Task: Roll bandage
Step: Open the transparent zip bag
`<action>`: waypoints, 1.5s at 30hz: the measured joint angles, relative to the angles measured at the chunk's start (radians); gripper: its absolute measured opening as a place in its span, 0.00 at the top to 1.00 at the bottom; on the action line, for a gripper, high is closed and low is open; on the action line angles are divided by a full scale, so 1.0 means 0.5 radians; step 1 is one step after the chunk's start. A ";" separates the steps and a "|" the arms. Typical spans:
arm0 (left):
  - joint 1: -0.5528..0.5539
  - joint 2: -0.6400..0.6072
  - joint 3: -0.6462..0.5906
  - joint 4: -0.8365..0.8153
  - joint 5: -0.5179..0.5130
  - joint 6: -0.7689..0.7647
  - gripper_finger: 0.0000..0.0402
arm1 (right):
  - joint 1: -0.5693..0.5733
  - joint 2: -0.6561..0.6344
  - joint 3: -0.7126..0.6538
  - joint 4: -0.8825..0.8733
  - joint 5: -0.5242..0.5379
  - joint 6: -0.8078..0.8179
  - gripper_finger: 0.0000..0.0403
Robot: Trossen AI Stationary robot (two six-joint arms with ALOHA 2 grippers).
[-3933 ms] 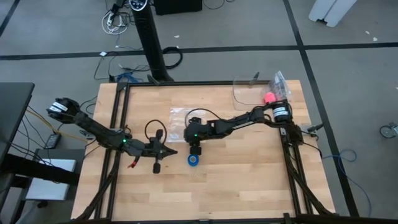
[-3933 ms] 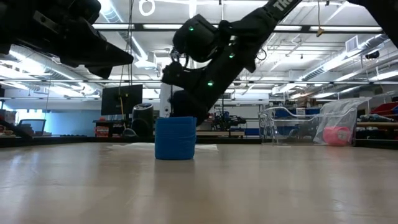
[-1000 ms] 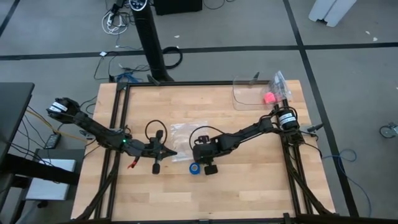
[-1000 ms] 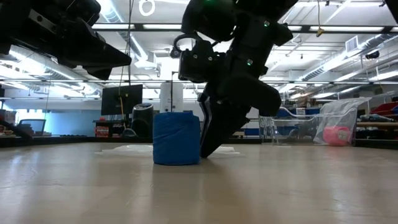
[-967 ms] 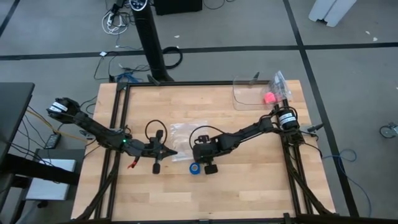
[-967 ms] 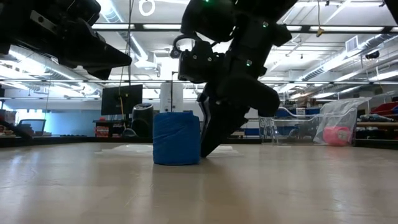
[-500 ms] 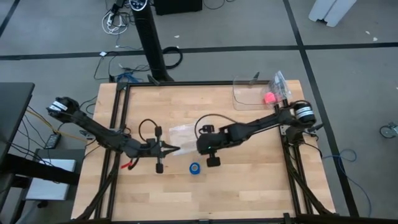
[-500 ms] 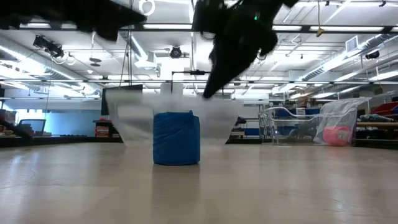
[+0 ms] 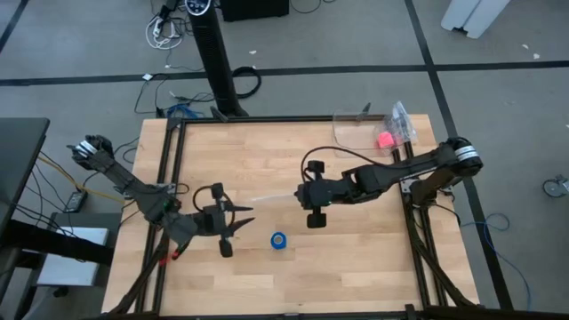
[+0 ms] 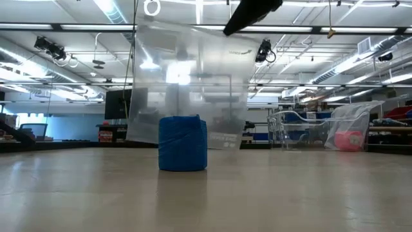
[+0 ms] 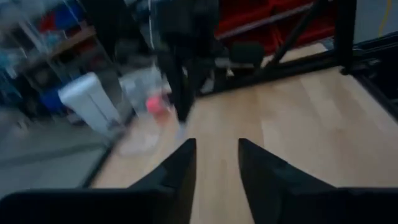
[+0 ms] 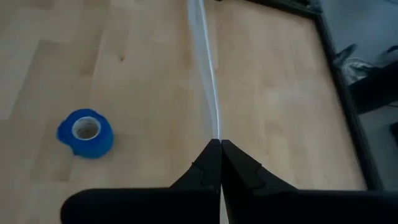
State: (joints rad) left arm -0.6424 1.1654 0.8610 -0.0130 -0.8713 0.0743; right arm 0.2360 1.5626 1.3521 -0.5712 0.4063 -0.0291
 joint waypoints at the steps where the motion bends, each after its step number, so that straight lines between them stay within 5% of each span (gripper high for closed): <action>1: -0.018 0.000 0.027 -0.099 -0.003 -0.125 0.67 | 0.011 -0.007 0.000 -0.005 0.024 -0.001 1.00; 9: -0.076 0.016 0.034 -0.731 -0.162 -0.723 0.57 | 0.080 -0.012 0.000 -0.007 0.043 -0.005 1.00; 25: 0.012 0.192 0.032 -0.724 -0.119 -0.771 0.57 | 0.145 -0.013 0.000 0.013 0.108 -0.017 1.00; 33: 0.046 0.237 0.032 -0.976 -0.229 -1.062 0.57 | 0.160 -0.013 0.000 0.015 0.108 -0.012 1.00; 45: 0.162 0.236 -0.330 0.035 0.028 -0.665 0.57 | 0.166 -0.013 0.001 0.038 0.116 -0.015 1.00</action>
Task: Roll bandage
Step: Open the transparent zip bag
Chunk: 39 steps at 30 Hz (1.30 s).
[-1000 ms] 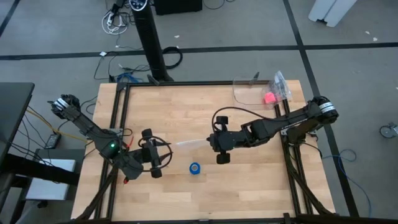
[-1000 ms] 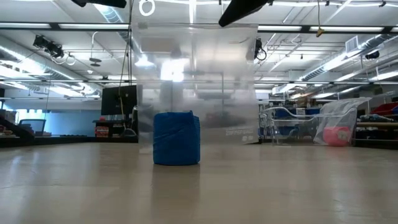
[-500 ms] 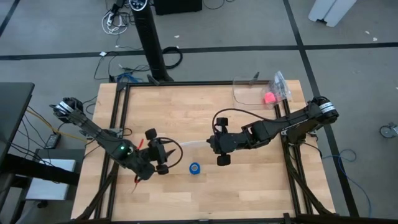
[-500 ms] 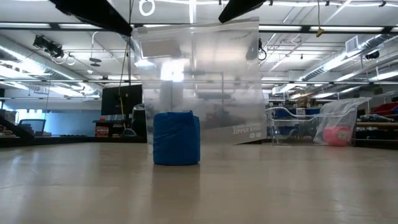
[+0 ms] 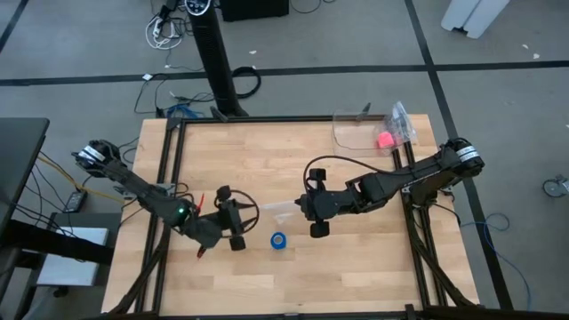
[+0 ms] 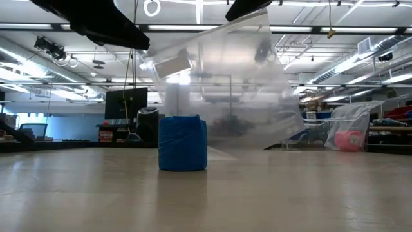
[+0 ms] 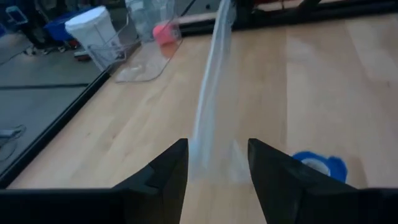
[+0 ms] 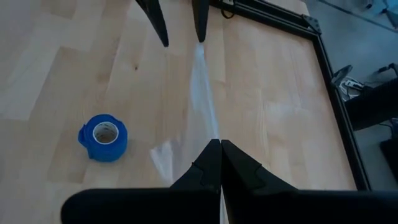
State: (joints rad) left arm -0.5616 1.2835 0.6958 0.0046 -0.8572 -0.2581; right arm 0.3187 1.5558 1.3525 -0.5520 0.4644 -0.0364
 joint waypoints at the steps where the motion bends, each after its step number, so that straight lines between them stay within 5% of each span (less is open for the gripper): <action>1: 0.019 0.000 -0.012 0.049 0.019 0.036 0.57 | 0.000 0.000 0.000 0.002 0.000 -0.004 1.00; 12: 0.178 -0.001 -0.080 0.152 0.251 0.082 0.62 | 0.002 -0.001 0.001 -0.012 -0.029 0.036 0.97; 23: 0.126 -0.012 -0.080 0.159 0.255 0.077 0.62 | 0.146 0.300 -0.181 0.132 -0.323 0.127 0.62; 31: 0.125 -0.012 -0.080 0.161 0.260 0.075 0.62 | 0.279 0.653 -0.186 0.456 -0.158 0.124 0.50; 39: 0.125 -0.012 -0.080 0.174 0.262 0.041 0.62 | 0.250 0.789 -0.188 0.659 0.199 0.047 0.55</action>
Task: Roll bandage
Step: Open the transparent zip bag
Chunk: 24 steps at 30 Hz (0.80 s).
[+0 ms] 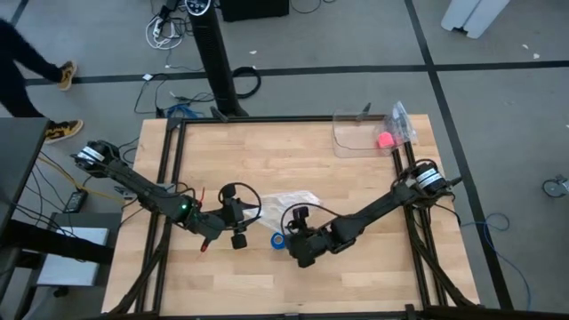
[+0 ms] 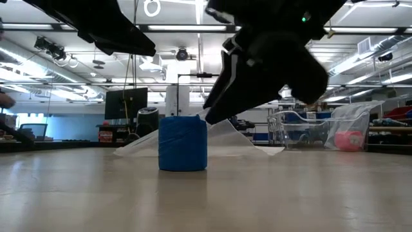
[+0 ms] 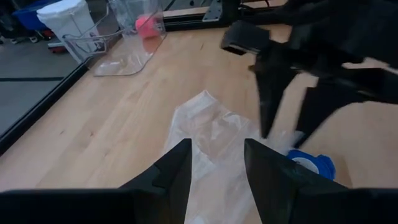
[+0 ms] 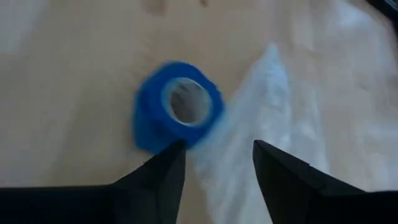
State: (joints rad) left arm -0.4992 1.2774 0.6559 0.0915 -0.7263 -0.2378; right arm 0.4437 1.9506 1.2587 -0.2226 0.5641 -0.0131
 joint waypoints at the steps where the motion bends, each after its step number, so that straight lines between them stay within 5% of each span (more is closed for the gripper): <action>1: 0.000 0.000 0.000 -0.001 0.009 -0.004 0.62 | -0.015 0.010 0.001 0.012 0.013 0.000 0.57; 9: -0.044 0.002 -0.001 0.078 -0.013 0.097 0.62 | -0.058 0.006 0.001 0.000 0.051 -0.105 0.96; 16: -0.235 0.001 -0.045 0.584 -0.248 0.547 0.69 | -0.045 -0.252 0.001 -0.103 0.202 -0.118 0.99; 24: -0.308 -0.005 -0.408 1.858 0.027 1.121 0.75 | 0.062 -0.686 0.001 -0.181 0.398 -0.086 0.99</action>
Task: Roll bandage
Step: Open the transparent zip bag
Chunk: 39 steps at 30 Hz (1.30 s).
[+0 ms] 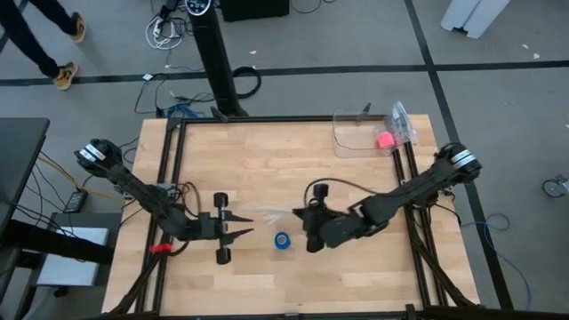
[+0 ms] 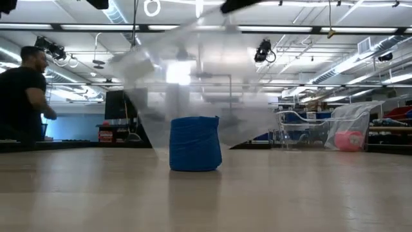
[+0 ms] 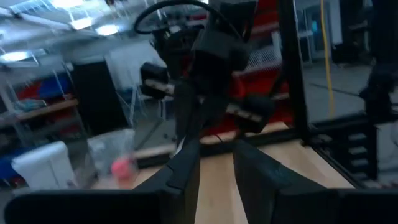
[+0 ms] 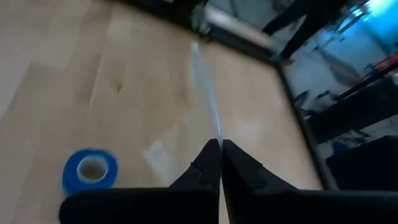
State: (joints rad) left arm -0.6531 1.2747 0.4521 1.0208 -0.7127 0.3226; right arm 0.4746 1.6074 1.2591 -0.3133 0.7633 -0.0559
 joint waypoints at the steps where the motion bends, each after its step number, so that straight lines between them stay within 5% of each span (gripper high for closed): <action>1: -0.004 0.000 -0.032 0.099 0.001 0.052 0.75 | 0.010 -0.052 0.000 0.005 0.023 -0.018 0.99; 9: -0.019 0.000 -0.077 0.456 -0.018 0.243 0.66 | 0.133 -0.362 0.000 0.022 0.250 -0.170 1.00; 18: -0.147 -0.163 -0.078 0.490 -0.447 0.330 0.48 | 0.257 -0.446 0.000 0.093 0.439 -0.302 1.00; 24: -0.192 -0.214 -0.077 0.479 -0.614 0.340 0.44 | 0.320 -0.445 0.000 0.170 0.477 -0.363 1.00; 33: -0.163 -0.212 -0.035 0.414 -0.385 0.275 0.45 | 0.348 -0.444 0.000 0.314 0.383 -0.434 1.00; 39: -0.127 -0.211 0.106 0.076 -0.363 0.190 0.53 | 0.348 -0.444 0.000 0.364 0.304 -0.471 1.00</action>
State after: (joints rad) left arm -0.7164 1.1694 0.5050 1.0586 -0.8944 0.4175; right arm 0.6487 1.3855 1.2591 -0.1310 0.9151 -0.2915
